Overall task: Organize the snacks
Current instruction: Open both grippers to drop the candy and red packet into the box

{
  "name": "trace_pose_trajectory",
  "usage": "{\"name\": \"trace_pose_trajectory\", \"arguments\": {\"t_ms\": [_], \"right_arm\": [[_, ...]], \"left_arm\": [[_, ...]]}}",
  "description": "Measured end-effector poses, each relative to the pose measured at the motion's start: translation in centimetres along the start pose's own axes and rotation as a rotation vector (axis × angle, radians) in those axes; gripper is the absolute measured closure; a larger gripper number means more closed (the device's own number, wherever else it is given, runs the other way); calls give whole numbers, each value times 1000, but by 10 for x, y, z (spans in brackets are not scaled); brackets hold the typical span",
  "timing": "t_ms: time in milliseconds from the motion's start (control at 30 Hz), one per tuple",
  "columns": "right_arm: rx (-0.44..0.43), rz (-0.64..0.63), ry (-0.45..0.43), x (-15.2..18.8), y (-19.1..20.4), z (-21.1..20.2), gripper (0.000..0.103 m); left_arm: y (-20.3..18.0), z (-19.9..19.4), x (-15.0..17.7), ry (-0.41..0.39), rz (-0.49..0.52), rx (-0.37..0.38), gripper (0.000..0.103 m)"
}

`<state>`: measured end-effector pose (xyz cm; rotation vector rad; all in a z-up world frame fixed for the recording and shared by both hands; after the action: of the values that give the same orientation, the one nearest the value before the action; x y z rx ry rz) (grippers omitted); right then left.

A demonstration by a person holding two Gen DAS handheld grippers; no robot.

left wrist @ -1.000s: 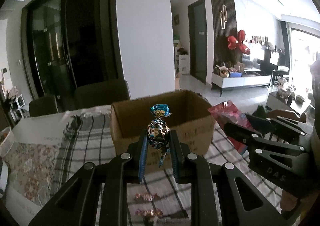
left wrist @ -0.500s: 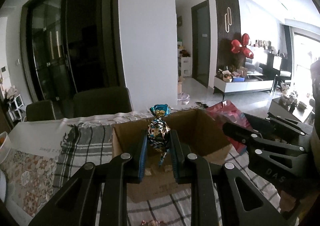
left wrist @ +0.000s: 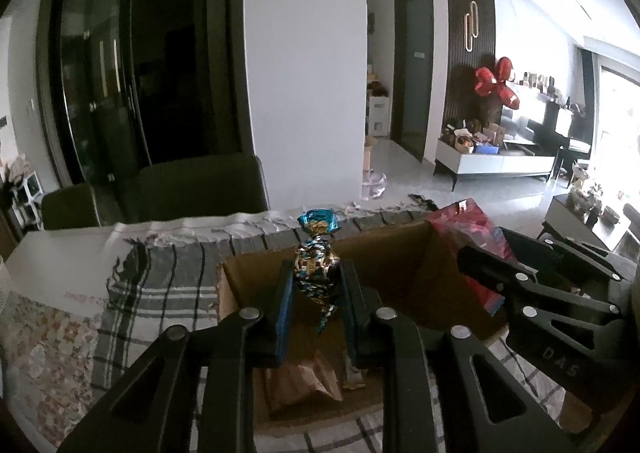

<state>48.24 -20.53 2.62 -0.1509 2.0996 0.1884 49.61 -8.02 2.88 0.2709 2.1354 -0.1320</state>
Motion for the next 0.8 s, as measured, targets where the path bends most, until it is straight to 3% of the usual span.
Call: {"name": "trace_pose_trajectory", "arguments": {"t_ms": [33, 100, 133, 167, 433, 800], "right_arm": [[2, 5, 1, 0, -1, 2, 66], [0, 17, 15, 1, -2, 6, 62], [1, 26, 22, 2, -3, 8, 50], [6, 34, 20, 3, -4, 7, 46], [60, 16, -26, 10, -2, -21, 46], [18, 11, -72, 31, 18, -73, 46]], "left_arm": [[2, 3, 1, 6, -1, -3, 56], [6, 3, 3, 2, 0, -26, 48], [6, 1, 3, -2, 1, -32, 48], [7, -1, 4, -5, 1, -36, 48], [8, -38, 12, -44, 20, -70, 43], [5, -104, 33, -103, 22, -76, 43]]}}
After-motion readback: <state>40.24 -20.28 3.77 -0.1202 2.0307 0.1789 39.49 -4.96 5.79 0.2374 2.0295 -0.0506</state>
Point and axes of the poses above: each gripper's, at about its wrist camera, not at the fingertips, and z roughly the way its jaws point, y to its left, x to its underside, the point moved 8 cm from there along z, roughly the way its jaws point, and after that the axes turned 1 degree about -x, right-handed, at the moved point
